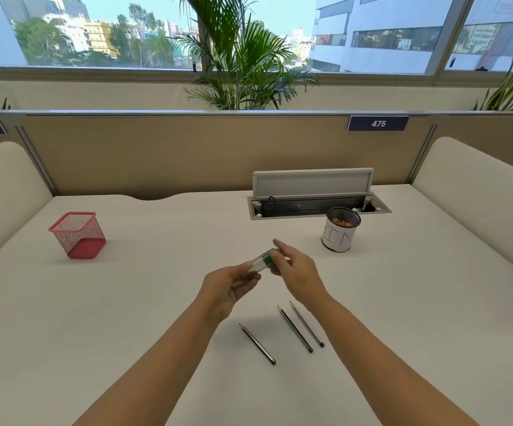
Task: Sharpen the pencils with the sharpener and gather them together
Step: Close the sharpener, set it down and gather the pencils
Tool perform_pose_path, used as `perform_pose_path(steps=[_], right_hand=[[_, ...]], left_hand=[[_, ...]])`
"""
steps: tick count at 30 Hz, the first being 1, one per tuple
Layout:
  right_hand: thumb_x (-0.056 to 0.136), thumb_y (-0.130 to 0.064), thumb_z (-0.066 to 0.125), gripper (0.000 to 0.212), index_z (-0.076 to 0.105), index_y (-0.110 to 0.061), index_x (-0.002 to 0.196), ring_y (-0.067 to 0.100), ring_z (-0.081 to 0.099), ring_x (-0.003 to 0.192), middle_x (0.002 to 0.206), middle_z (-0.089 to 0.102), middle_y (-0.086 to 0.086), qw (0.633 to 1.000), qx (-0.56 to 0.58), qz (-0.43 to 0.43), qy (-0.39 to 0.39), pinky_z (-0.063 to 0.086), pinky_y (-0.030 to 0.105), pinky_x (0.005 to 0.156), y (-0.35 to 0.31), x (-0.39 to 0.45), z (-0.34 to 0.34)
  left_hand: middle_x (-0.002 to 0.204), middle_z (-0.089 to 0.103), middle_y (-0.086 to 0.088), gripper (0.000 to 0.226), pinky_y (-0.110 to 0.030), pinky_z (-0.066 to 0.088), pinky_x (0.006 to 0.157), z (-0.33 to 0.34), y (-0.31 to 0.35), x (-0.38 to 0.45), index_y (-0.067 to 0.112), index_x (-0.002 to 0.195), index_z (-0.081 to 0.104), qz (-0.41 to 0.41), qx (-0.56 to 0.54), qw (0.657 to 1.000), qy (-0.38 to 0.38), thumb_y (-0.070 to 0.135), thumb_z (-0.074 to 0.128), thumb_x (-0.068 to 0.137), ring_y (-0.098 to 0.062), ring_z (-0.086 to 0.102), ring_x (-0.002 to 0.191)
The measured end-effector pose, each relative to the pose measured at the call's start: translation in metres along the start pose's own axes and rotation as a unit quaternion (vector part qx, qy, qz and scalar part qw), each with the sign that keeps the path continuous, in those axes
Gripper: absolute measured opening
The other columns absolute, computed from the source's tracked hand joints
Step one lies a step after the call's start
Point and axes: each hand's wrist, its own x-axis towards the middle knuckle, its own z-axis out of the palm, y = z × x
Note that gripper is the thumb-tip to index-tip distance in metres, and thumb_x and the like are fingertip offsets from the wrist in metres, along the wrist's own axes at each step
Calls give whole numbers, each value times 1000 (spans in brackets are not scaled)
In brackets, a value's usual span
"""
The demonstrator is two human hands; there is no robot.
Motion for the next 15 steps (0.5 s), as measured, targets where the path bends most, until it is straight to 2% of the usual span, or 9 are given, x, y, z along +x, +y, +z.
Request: perform_pose_path(steps=[2, 6, 11, 13, 15], right_hand=[[93, -18, 54, 43, 48, -13, 135, 21, 67, 94, 111, 64, 3, 999, -27, -24, 18, 55, 31, 89, 3, -2, 7], [91, -13, 55, 36, 54, -12, 127, 19, 67, 91, 109, 68, 8, 997, -8, -33, 62, 53, 23, 81, 8, 0, 13], [93, -18, 51, 37, 47, -20, 130, 21, 62, 100, 116, 59, 4, 999, 0, -39, 25, 55, 31, 84, 9, 0, 16], [93, -19, 50, 33, 46, -23, 126, 24, 61, 100, 114, 60, 9, 999, 27, -37, 24, 55, 36, 86, 10, 0, 19], [94, -17, 48, 24, 47, -23, 117, 25, 61, 97, 107, 60, 9, 997, 48, -45, 30, 54, 34, 84, 9, 1, 21]], left_hand=[[82, 64, -22, 13, -24, 59, 55, 3, -3, 1, -9, 95, 60, -24, -40, 999, 2, -2, 59, 83, -20, 69, 54], [73, 69, -17, 13, -30, 60, 61, 8, -7, 1, -5, 94, 62, -55, -34, 998, -22, 1, 60, 83, -20, 70, 59], [76, 70, -12, 22, -34, 58, 74, 12, -6, 0, 0, 101, 66, -80, 24, 994, -67, 9, 65, 80, -20, 68, 70], [75, 70, -12, 19, -32, 60, 71, 15, -6, -2, 0, 99, 67, -78, 30, 993, -81, 6, 62, 82, -21, 68, 70], [73, 71, -11, 14, -30, 60, 65, 20, -6, -6, 2, 95, 68, -75, 42, 992, -96, 3, 58, 85, -20, 69, 67]])
